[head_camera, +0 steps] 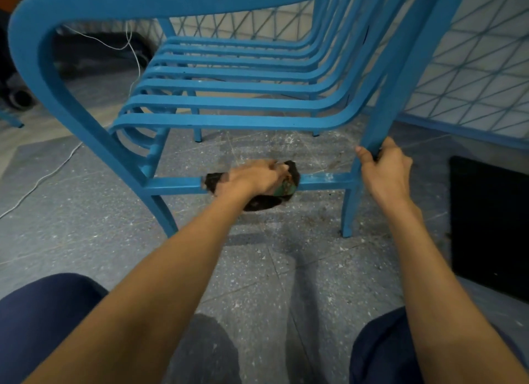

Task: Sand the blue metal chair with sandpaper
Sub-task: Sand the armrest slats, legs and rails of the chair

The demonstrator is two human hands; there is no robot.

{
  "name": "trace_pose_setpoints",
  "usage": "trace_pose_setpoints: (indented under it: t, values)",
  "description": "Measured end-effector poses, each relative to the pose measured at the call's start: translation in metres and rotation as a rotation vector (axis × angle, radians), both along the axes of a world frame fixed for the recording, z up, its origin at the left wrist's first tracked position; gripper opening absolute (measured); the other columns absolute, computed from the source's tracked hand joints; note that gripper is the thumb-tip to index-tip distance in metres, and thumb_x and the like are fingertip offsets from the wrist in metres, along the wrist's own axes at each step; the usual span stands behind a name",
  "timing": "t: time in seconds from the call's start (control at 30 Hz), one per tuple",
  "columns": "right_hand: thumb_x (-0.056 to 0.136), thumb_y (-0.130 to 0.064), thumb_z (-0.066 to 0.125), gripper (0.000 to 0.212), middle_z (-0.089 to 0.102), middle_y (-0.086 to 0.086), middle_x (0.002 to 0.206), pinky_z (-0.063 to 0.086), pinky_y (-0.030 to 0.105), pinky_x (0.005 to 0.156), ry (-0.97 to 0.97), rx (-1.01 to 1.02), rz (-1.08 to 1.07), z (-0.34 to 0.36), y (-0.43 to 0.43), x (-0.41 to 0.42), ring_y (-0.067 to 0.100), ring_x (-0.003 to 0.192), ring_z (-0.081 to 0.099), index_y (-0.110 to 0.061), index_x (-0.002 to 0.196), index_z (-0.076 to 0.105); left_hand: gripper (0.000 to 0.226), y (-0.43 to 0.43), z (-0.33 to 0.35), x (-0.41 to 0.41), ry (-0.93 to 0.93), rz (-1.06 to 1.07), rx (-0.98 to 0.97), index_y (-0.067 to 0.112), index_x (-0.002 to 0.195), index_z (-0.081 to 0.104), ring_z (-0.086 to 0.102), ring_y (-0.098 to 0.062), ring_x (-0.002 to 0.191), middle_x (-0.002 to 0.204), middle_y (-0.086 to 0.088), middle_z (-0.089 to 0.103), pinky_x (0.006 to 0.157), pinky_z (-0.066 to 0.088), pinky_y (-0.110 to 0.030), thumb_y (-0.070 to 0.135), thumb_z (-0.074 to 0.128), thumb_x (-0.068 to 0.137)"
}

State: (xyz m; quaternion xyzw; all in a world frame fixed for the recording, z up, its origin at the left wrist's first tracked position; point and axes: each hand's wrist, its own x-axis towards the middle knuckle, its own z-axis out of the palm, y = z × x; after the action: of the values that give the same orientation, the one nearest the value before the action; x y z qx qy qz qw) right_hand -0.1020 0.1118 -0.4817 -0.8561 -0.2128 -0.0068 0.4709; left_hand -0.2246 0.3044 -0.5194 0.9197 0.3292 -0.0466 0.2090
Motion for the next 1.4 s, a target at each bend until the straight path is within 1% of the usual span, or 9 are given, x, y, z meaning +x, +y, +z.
trace_pose_setpoints:
  t: [0.1,0.27,0.4,0.53,0.67,0.87,1.07,1.2,1.4]
  values:
    - [0.095,-0.028,0.055,0.028,0.059,0.005,0.097,0.038,0.018,0.070,0.004,-0.006,0.004,-0.001,-0.001,0.001,0.013,0.081,0.052,-0.007,0.115,0.055,0.052,-0.032,-0.007,0.011,-0.018,-0.220,0.244,0.044,0.143,0.025,0.054,-0.030,0.114,0.135,-0.002,0.051,0.094,0.042,-0.047,0.061,0.014,0.095]
    - [0.094,-0.027,0.057,0.025,0.058,0.006,0.084,0.035,0.011,0.056,-0.026,0.009,0.037,-0.006,-0.002,0.005,0.012,0.069,0.053,-0.006,0.107,0.056,0.065,0.000,-0.017,-0.045,-0.121,-0.307,0.471,0.040,0.139,0.034,0.058,-0.022,0.107,0.121,0.004,0.057,0.091,0.040,-0.040,0.070,0.009,0.087]
    - [0.094,-0.026,0.056,0.025,0.059,0.006,0.084,0.040,0.023,0.064,-0.009,0.033,0.036,-0.010,0.000,0.007,0.017,0.075,0.055,-0.005,0.108,0.056,0.069,0.032,-0.005,-0.068,-0.029,-0.253,0.360,0.043,0.140,0.030,0.055,-0.025,0.114,0.130,0.003,0.052,0.096,0.039,-0.045,0.075,0.005,0.083]
    - [0.094,-0.023,0.056,0.024,0.058,0.006,0.087,0.034,0.013,0.059,0.004,0.044,0.030,-0.010,0.001,0.008,0.016,0.077,0.054,-0.004,0.109,0.056,0.062,0.014,0.009,-0.027,0.139,-0.164,0.142,0.042,0.144,0.025,0.042,-0.030,0.130,0.148,-0.004,0.038,0.102,0.034,-0.048,0.068,0.010,0.090]
    - [0.094,-0.026,0.056,0.025,0.060,0.006,0.089,0.035,0.015,0.061,0.002,0.025,0.027,-0.010,0.000,0.009,0.015,0.077,0.055,-0.006,0.110,0.057,0.065,-0.032,-0.003,0.015,0.100,-0.317,0.290,0.038,0.142,0.025,0.053,-0.030,0.116,0.137,-0.004,0.047,0.087,0.045,-0.044,0.071,0.009,0.089]
    - [0.094,-0.026,0.057,0.026,0.057,0.006,0.085,0.036,0.017,0.062,-0.018,0.003,0.045,-0.011,-0.002,0.010,0.016,0.075,0.054,-0.005,0.110,0.056,0.048,-0.022,-0.023,-0.017,-0.224,-0.414,0.550,0.039,0.141,0.036,0.060,-0.023,0.109,0.130,0.005,0.056,0.084,0.050,-0.041,0.055,0.023,0.097]
    - [0.094,-0.023,0.057,0.023,0.058,0.007,0.086,0.032,0.013,0.058,-0.024,0.040,0.055,-0.013,-0.002,0.010,0.018,0.077,0.054,-0.005,0.109,0.056,0.058,0.012,-0.008,-0.035,-0.102,-0.232,0.306,0.046,0.135,0.039,0.061,-0.026,0.105,0.128,0.000,0.059,0.080,0.049,-0.039,0.069,0.011,0.090]
    - [0.094,-0.022,0.057,0.024,0.059,0.006,0.088,0.034,0.014,0.060,-0.015,0.050,0.053,-0.013,-0.001,0.009,0.016,0.078,0.054,-0.005,0.111,0.056,0.051,-0.019,-0.008,0.015,-0.008,-0.185,0.281,0.037,0.136,0.042,0.054,-0.020,0.085,0.108,-0.002,0.063,0.070,0.037,-0.032,0.057,0.014,0.097]
    - [0.094,-0.024,0.057,0.026,0.060,0.006,0.089,0.036,0.015,0.062,-0.031,0.036,0.062,-0.013,-0.003,0.009,0.015,0.079,0.055,-0.005,0.113,0.056,0.042,-0.051,-0.027,0.022,-0.253,-0.448,0.494,0.037,0.139,0.040,0.055,-0.021,0.120,0.139,0.009,0.051,0.090,0.046,-0.038,0.046,0.026,0.100]
